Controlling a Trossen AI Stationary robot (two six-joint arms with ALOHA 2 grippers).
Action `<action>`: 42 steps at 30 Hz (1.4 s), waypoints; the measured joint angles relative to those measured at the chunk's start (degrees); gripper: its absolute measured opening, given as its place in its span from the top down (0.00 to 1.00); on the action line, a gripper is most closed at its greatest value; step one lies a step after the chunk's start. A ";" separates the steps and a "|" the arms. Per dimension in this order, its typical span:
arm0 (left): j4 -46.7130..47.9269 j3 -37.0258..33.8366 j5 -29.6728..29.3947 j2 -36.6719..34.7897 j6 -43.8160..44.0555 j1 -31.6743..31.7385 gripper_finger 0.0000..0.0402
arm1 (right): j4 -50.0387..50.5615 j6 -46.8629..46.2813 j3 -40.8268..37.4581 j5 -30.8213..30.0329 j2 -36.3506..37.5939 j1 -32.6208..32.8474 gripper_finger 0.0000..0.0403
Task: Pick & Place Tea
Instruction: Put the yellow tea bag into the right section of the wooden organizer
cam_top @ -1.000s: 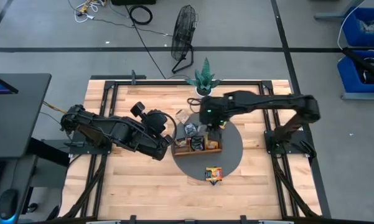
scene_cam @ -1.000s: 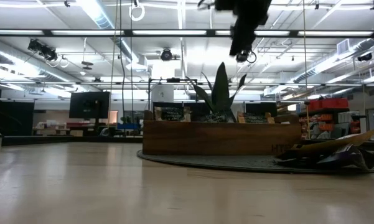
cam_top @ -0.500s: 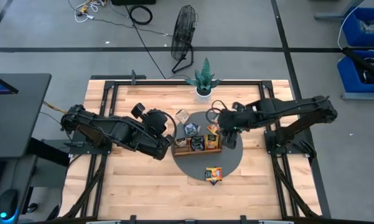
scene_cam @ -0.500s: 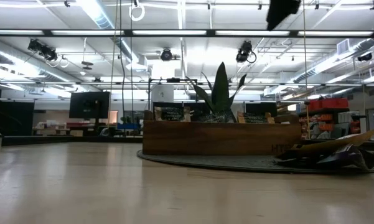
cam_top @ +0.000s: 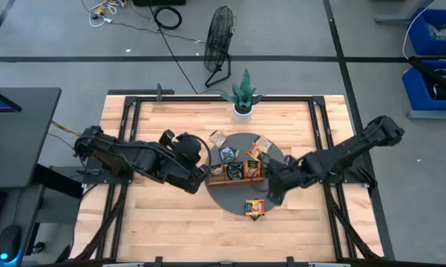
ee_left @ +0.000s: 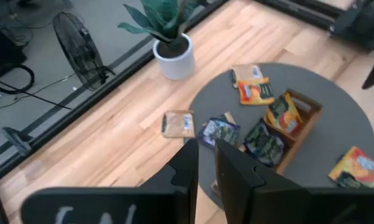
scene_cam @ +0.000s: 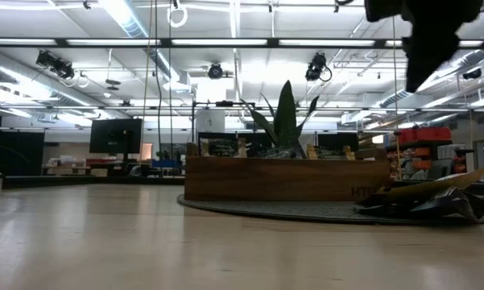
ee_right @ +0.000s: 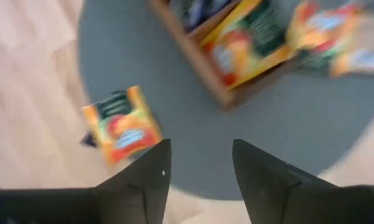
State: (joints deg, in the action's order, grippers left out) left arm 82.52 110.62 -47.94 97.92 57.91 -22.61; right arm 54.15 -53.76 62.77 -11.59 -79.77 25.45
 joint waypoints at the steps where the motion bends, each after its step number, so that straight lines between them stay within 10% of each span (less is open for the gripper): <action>1: 0.02 -0.08 0.26 0.21 0.02 -0.45 0.86 | -2.18 -2.10 -1.11 0.82 -0.03 0.92 0.56; 24: -9.09 -22.74 1.28 0.62 7.04 -9.77 0.86 | -43.07 -49.56 -25.07 3.43 -0.02 7.84 0.53; 42: -6.28 -24.84 -3.69 0.60 6.97 -12.40 0.86 | -47.79 -51.49 -29.31 4.31 -0.09 2.00 0.39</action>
State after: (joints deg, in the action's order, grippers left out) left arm 76.24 85.78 -51.63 98.52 64.88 -35.00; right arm 6.36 -105.25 33.45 -7.28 -79.85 27.44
